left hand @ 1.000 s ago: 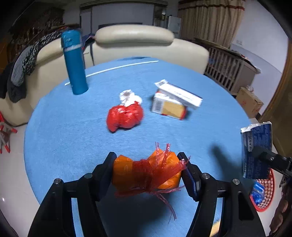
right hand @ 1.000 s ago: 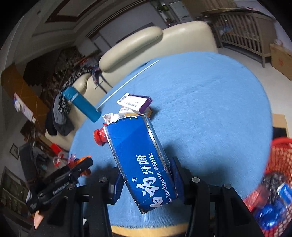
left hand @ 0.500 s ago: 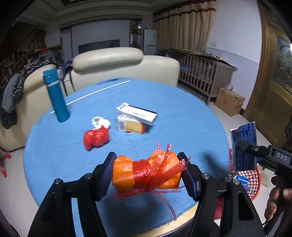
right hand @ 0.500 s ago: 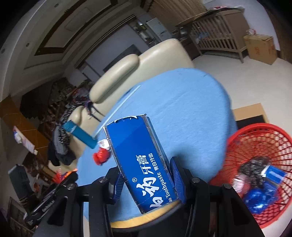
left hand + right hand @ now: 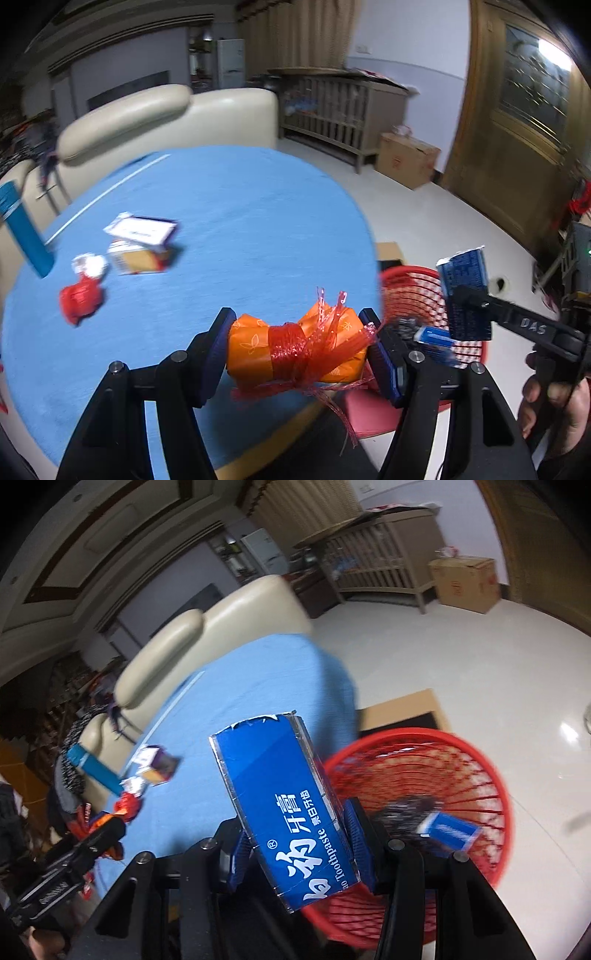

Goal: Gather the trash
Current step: 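Carry the mesh bag and toothpaste box to the red basket and release both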

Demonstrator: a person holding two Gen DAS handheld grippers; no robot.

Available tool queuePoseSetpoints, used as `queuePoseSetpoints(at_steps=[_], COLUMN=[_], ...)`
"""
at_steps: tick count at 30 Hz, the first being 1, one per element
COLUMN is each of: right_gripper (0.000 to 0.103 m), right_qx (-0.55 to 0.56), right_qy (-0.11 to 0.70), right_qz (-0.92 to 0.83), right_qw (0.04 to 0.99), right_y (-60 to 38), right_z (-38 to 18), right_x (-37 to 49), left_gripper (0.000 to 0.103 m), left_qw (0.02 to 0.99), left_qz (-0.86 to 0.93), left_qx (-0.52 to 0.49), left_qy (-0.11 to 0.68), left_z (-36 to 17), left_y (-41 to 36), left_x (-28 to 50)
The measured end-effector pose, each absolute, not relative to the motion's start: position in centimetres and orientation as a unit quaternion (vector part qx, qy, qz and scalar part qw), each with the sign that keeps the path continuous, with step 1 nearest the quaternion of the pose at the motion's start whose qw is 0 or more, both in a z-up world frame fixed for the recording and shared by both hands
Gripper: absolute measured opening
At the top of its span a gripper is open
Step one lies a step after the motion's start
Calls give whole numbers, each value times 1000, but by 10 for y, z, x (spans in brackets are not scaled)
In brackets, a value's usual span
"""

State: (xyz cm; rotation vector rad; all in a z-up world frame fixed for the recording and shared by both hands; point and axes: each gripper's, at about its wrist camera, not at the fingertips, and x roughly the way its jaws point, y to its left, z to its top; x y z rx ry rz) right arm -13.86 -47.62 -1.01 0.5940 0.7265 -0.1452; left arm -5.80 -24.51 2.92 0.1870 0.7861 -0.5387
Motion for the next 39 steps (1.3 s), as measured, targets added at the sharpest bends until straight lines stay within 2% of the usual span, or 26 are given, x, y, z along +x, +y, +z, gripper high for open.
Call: queuePoseSetpoints(at_steps=[14,21,32,35,36,39], right_gripper=[50,51,54,54,54,56], right_qx=[311,321,342,350,351,354], right_qy=[384,384,320,298,291,276], right_qz=[-133,-140,-166,-172,-175,-174], right_qw=[859,854,868,871,873,877], right_y=[-535,-544,-562,-567,-568,-568], right_z=[-59,-63,-32,-21,-16,-5], right_x=[-166,-169,-196,-203,-205,-207], left_gripper=[69,69,70,74,81,83], left_qw=[851,843,832,819,811,796], left_qz=[-313,-318,-331,-343,-347,-351], left_qx=[150,167,184,198,214,235], left_qy=[394,401,405,414,421,434], left_z=[15,8,0,-9,-15,-26], left_y=[-343,-361,-380,-394,-400,-406], left_x=[-71,-72,-76,-77,-78,-82])
